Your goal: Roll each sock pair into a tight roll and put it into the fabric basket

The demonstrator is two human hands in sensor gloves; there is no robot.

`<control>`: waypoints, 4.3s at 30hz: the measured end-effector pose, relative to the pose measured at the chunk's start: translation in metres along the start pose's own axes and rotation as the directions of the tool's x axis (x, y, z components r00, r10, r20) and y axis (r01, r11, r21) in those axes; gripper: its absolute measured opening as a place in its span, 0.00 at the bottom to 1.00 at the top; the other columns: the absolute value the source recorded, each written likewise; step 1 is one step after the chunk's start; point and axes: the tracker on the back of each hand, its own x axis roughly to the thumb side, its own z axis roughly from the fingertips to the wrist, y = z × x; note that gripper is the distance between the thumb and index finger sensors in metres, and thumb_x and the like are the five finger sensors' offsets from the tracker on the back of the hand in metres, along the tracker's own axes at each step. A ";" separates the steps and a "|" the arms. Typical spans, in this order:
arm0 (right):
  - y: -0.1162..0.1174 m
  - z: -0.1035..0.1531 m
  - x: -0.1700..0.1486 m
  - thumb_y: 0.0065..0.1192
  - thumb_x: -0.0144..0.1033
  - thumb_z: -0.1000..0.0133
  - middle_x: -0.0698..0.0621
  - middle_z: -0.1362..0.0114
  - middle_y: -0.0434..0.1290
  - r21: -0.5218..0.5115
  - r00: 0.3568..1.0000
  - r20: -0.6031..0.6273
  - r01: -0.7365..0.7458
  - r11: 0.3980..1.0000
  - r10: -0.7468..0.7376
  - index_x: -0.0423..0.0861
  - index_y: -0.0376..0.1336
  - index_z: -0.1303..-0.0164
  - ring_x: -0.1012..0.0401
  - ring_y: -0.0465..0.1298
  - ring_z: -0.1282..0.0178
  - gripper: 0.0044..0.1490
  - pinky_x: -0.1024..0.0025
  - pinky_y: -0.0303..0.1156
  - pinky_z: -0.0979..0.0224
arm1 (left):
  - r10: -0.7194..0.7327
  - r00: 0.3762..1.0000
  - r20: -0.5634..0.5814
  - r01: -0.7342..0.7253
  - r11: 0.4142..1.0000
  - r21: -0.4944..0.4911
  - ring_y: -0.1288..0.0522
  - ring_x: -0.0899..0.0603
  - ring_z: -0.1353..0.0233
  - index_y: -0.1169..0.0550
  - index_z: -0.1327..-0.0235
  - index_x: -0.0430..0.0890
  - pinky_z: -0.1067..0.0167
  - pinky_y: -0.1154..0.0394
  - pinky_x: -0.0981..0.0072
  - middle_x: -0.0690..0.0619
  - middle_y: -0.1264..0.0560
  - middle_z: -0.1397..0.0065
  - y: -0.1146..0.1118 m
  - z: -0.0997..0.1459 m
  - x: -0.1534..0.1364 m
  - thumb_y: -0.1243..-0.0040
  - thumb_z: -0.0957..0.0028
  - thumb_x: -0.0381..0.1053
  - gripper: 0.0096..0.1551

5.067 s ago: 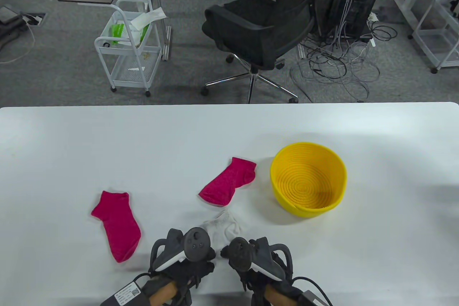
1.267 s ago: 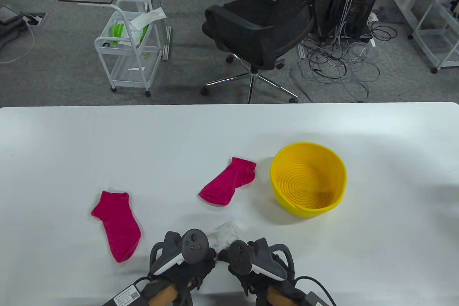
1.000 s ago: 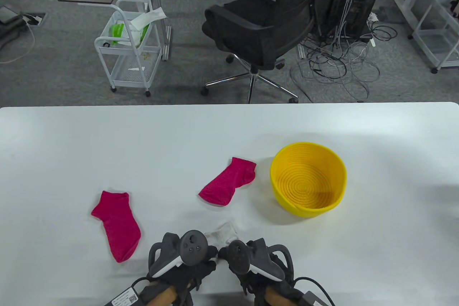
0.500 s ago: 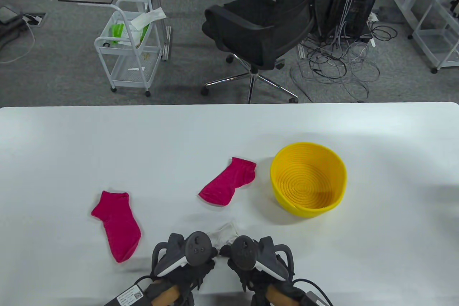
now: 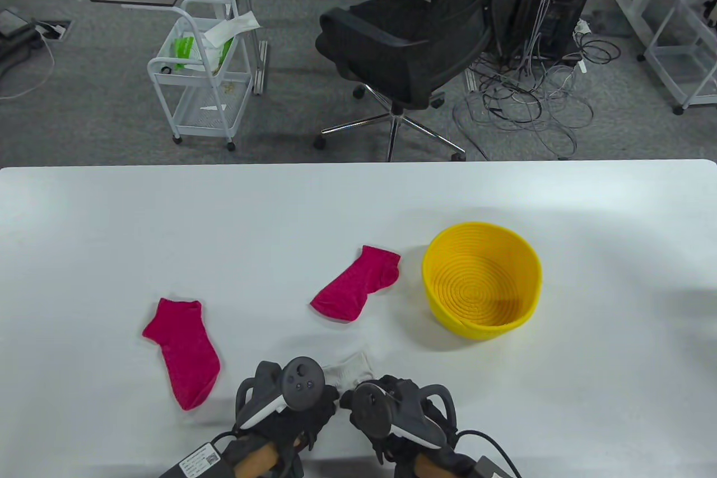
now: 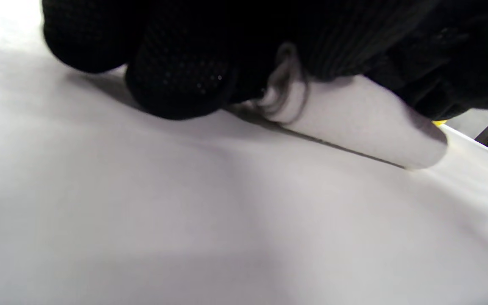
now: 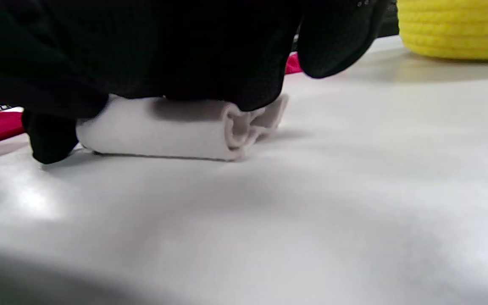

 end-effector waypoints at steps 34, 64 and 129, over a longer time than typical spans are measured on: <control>-0.009 0.000 0.000 0.64 0.52 0.52 0.63 0.33 0.77 -0.081 0.999 0.004 -0.035 0.996 0.035 0.65 0.68 0.41 0.63 0.79 0.34 0.27 0.51 0.70 0.27 | -0.019 1.000 -0.006 0.019 1.000 -0.003 0.15 0.47 0.59 0.12 0.55 0.51 0.54 0.22 0.51 0.48 0.15 0.51 0.005 -0.002 0.001 0.35 0.59 0.55 0.22; 0.008 -0.007 -0.004 0.66 0.53 0.53 0.65 0.25 0.70 0.064 0.996 -0.034 -0.077 0.995 0.079 0.68 0.62 0.35 0.62 0.75 0.29 0.33 0.50 0.69 0.26 | -0.018 1.000 -0.014 0.018 1.000 -0.024 0.15 0.45 0.54 0.17 0.44 0.52 0.50 0.23 0.50 0.49 0.18 0.43 0.010 0.004 0.004 0.33 0.62 0.61 0.31; -0.027 0.007 -0.009 0.66 0.53 0.53 0.64 0.32 0.76 -0.035 0.994 0.087 0.067 0.997 -0.064 0.66 0.70 0.43 0.62 0.76 0.29 0.27 0.49 0.68 0.25 | -0.004 1.000 -0.005 0.004 0.999 -0.041 0.15 0.46 0.60 0.15 0.52 0.53 0.54 0.22 0.51 0.49 0.15 0.53 0.003 -0.003 0.001 0.40 0.57 0.55 0.22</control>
